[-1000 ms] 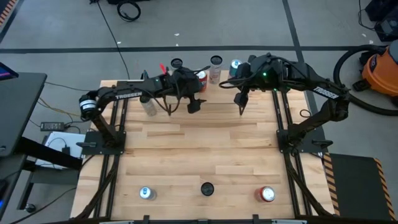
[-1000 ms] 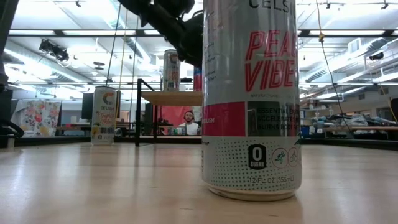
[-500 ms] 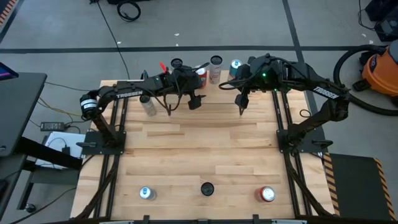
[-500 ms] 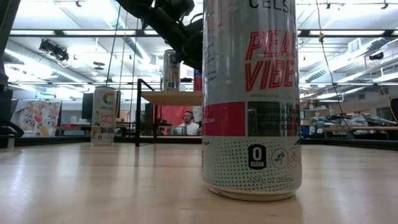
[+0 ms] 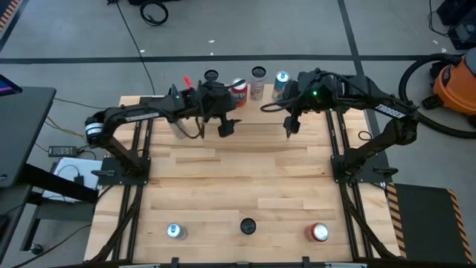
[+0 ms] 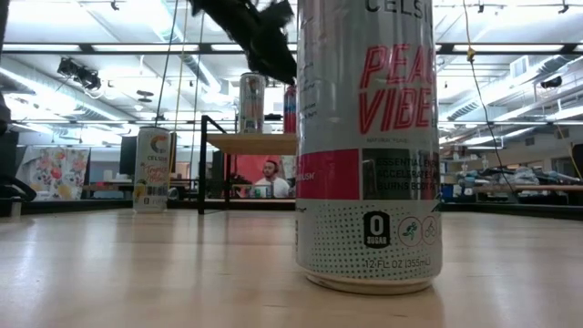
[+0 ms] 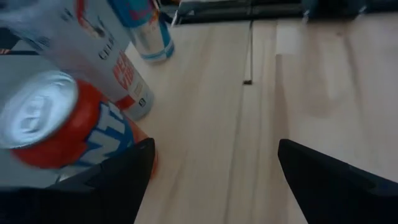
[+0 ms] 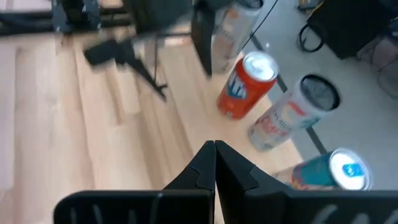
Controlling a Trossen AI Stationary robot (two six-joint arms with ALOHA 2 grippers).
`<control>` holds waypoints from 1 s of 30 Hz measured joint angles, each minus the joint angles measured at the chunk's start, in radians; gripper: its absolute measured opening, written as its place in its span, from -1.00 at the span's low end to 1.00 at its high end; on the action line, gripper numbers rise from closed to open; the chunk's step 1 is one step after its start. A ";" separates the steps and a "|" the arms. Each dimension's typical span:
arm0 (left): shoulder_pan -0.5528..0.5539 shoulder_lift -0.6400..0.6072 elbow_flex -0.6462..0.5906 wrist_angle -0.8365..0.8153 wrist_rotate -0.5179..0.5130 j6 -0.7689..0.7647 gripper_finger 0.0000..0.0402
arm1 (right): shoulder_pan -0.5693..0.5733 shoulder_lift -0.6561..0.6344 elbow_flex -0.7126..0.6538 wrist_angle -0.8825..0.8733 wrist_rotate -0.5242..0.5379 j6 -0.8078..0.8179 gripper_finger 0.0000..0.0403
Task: Place canned beverage on shelf
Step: Put the white pink soda can on the shelf aligned with the other white pink soda can
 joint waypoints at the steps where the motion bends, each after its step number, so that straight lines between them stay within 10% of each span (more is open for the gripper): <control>1: -0.006 -0.022 0.000 -0.017 0.000 -0.017 0.76 | 0.010 0.000 0.000 -0.018 0.000 0.005 -0.95; 17: -0.218 -0.212 0.001 -0.343 -0.006 -0.205 0.76 | 0.290 0.001 0.000 -0.090 -0.005 0.176 -0.89; 30: -0.457 -0.237 0.001 -0.434 -0.007 -0.428 0.76 | 0.362 0.031 -0.002 0.111 -0.227 0.097 -0.83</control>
